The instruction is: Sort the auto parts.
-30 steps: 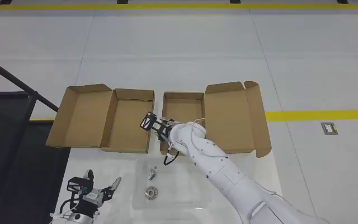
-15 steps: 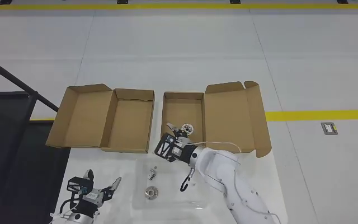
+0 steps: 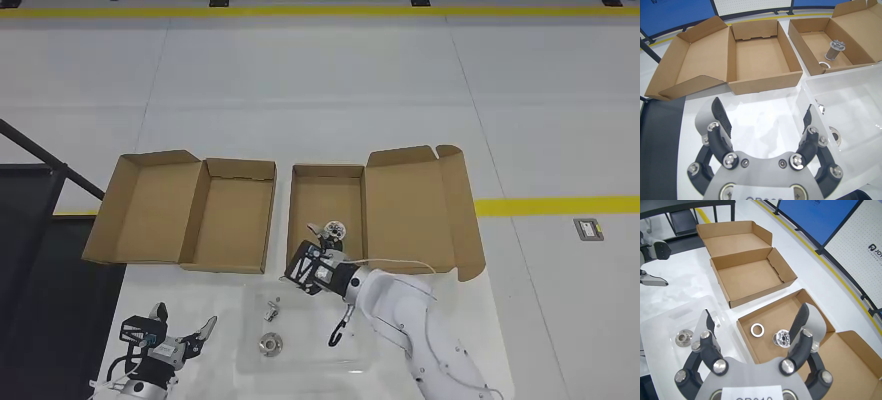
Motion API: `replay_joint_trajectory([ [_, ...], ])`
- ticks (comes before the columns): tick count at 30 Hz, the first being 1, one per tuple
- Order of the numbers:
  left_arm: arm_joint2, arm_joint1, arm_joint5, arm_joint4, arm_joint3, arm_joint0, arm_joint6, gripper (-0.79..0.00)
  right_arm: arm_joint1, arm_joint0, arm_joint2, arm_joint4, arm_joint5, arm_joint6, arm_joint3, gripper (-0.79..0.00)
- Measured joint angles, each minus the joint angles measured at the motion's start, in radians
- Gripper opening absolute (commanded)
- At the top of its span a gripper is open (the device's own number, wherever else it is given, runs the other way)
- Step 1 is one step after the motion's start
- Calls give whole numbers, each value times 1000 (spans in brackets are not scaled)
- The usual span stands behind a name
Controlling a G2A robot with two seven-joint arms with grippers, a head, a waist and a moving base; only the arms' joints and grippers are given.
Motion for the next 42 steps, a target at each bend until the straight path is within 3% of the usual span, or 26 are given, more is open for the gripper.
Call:
replay_joint_trajectory([
  [4,-2,4,-55,34,-6,-12,16,0,7,7,5,-30,-28,-80,3,0],
  [7,-15,13,-136,94,-26,-30,-1,0,26,-45,44,-66,-77,-151,-66,0],
  [16,-53,44,-469,201,-75,-138,-71,0,101,-328,270,-176,-243,-423,-340,0],
  [22,28,56,-609,305,-134,-222,-178,0,142,-452,344,-321,-367,-522,-450,0],
  [27,111,53,-568,376,-152,-273,-286,0,147,-465,349,-347,-369,-511,-459,0],
  [37,115,53,-569,382,-152,-271,-287,0,146,-464,349,-346,-369,-512,-459,0],
  [42,164,54,-557,462,-161,-268,-363,0,146,-464,349,-346,-369,-512,-459,0],
])
